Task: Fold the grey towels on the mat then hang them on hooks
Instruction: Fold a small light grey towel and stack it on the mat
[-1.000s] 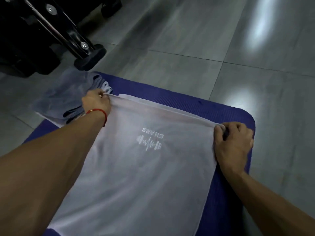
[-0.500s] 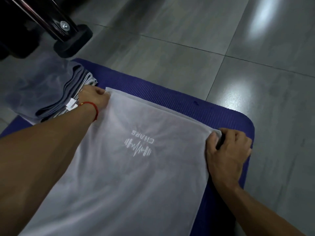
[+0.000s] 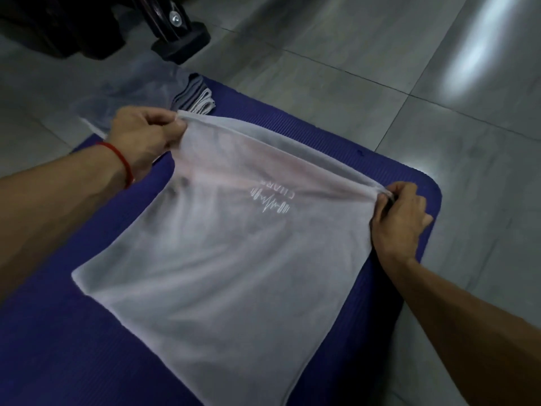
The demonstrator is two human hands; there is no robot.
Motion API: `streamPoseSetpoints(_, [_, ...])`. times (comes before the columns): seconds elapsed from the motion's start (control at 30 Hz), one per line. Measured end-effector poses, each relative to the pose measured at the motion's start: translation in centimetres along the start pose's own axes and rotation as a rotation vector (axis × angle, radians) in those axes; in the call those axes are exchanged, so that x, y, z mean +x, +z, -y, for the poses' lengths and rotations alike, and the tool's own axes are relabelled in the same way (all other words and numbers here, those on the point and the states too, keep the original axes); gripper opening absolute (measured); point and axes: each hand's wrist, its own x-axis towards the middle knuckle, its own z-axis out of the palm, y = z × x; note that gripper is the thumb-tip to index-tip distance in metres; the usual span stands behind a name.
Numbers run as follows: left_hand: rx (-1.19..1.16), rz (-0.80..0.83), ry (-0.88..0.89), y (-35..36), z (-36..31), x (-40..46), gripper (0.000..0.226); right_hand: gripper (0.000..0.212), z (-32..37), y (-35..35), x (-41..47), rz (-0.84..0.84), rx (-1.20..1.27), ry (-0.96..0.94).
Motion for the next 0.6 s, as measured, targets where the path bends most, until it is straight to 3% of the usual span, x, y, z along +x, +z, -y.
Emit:
streamPoseSetpoints(0.27, [-0.044, -0.094, 0.099, -8.1, 0.2, -9.0, 0.027, 0.008, 3.4, -5.8, -4.6, 0.078, 0.210, -0.298])
streamPoseSetpoints(0.43, [-0.149, -0.275, 0.088, -17.2, -0.9, -15.9, 0.022, 0.003, 12.2, -10.0, -6.9, 0.079, 0.348, -0.398])
streamPoseSetpoints(0.6, [-0.233, -0.441, 0.066, -29.3, -2.8, -24.9, 0.033, 0.007, 23.7, -13.4, -10.3, 0.230, 0.459, -0.518])
